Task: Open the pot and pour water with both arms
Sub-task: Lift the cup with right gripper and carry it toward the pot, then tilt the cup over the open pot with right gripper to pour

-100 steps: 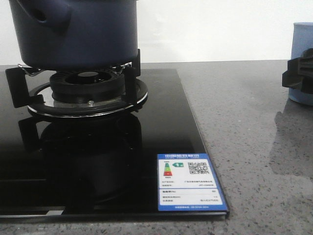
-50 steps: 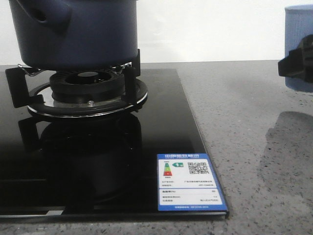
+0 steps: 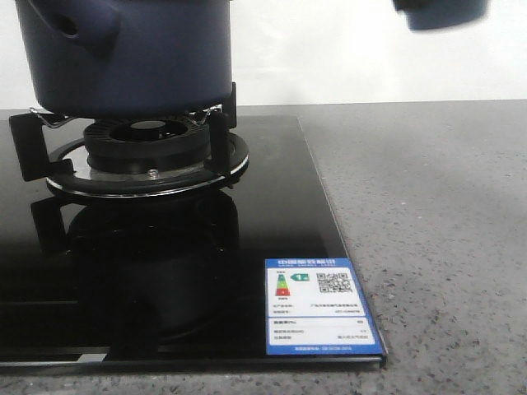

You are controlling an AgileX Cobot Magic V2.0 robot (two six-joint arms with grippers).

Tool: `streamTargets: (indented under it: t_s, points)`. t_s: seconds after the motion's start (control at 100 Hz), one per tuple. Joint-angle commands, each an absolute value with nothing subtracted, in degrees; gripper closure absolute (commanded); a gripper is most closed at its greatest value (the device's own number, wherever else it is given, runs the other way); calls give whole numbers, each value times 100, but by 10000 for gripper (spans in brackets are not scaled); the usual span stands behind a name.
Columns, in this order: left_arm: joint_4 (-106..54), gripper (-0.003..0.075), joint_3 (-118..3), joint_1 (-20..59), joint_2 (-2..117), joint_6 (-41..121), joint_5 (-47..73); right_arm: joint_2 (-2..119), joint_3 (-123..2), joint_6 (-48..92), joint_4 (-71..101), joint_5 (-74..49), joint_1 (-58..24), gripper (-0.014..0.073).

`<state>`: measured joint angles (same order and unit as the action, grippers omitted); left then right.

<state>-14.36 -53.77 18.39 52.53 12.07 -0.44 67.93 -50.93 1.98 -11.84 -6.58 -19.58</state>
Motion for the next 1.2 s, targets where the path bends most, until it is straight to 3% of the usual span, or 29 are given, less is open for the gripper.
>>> streamTargets:
  t_s: [0.0, 0.7, 1.19]
  points:
    - [-1422, 381, -5590, 1825, 5165, 1228, -702, 6703, -5692, 195, -1403, -539, -2194, 242]
    - [-1422, 381, -5590, 1825, 5165, 1228, -702, 8769, -8990, 1314, -2145, -4030, -3565, 242]
    - [-1422, 381, -5590, 1825, 5165, 1228, -702, 9121, -9436, 1419, -3421, -4347, -4121, 249]
